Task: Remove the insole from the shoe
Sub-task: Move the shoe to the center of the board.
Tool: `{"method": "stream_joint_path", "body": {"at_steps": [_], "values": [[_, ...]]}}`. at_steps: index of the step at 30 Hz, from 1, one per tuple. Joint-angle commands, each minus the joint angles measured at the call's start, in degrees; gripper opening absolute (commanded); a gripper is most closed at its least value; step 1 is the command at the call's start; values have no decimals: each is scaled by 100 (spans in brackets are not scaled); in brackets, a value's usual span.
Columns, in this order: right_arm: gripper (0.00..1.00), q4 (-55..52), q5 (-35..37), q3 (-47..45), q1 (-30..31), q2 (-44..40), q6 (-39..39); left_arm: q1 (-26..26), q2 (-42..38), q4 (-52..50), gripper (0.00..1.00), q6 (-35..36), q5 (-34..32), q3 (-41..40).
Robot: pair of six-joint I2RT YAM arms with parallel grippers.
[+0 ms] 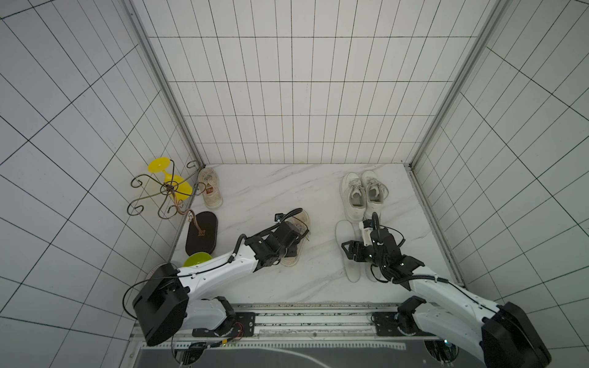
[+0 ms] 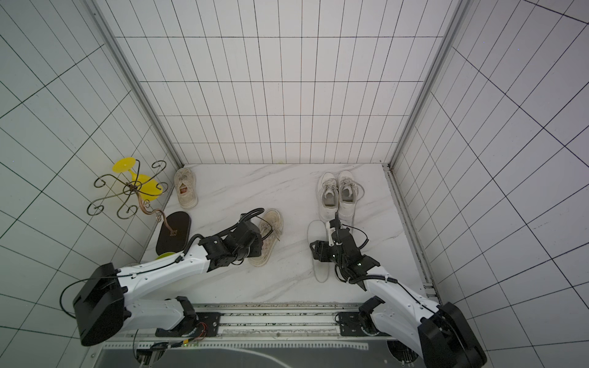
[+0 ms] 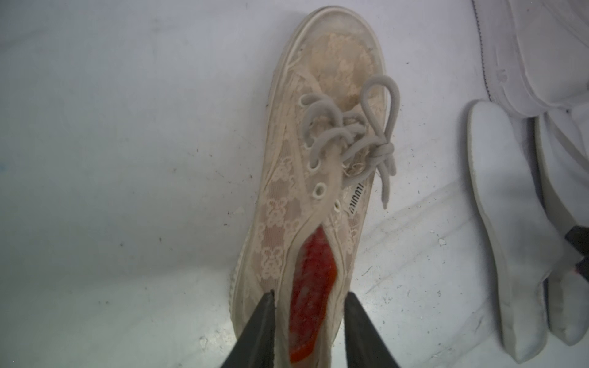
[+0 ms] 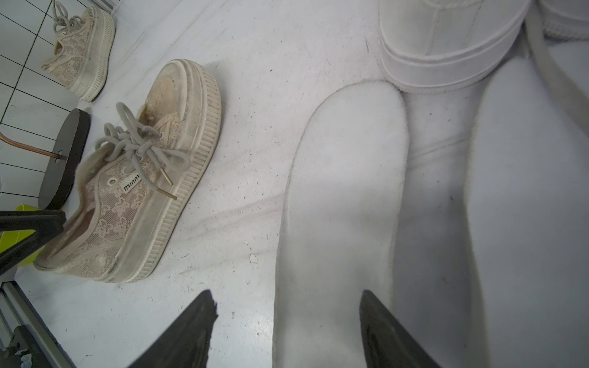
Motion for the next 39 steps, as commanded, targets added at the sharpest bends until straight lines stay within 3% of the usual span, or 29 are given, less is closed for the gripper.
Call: {"method": "stream_joint_path", "body": {"at_steps": [1, 4, 6, 9, 11, 16, 22, 28, 35, 39], "values": [[72, 110, -50, 408, 16, 39, 70, -11, -325, 150, 48, 344, 6, 206], [72, 145, -15, 425, 74, 81, 113, 36, -409, 288, 53, 859, -292, 131], [72, 159, -2, 459, 141, 138, 130, 232, -362, 395, 54, 1133, -76, 85], [72, 124, 75, 547, 281, 219, 139, 745, -159, 454, 54, 1321, 364, 23], [72, 120, 142, 572, 374, 242, 147, 1160, 58, 518, 53, 1495, 990, 41], [72, 90, 187, 603, 448, 299, 166, 1274, 578, 810, 51, 2014, 2005, 138], [72, 56, 244, 665, 557, 333, 175, 1275, 708, 850, 51, 2010, 1535, -21], [72, 85, 240, 896, 778, 569, 77, 1264, 1090, 992, 33, 1965, 1334, -64], [71, 85, 214, 1208, 1003, 832, -127, 947, 1349, 1174, 2, 2213, 1423, 93], [66, 16, 221, 1383, 1130, 927, -299, 817, 1440, 1386, 0, 2402, 1623, 109]]}}
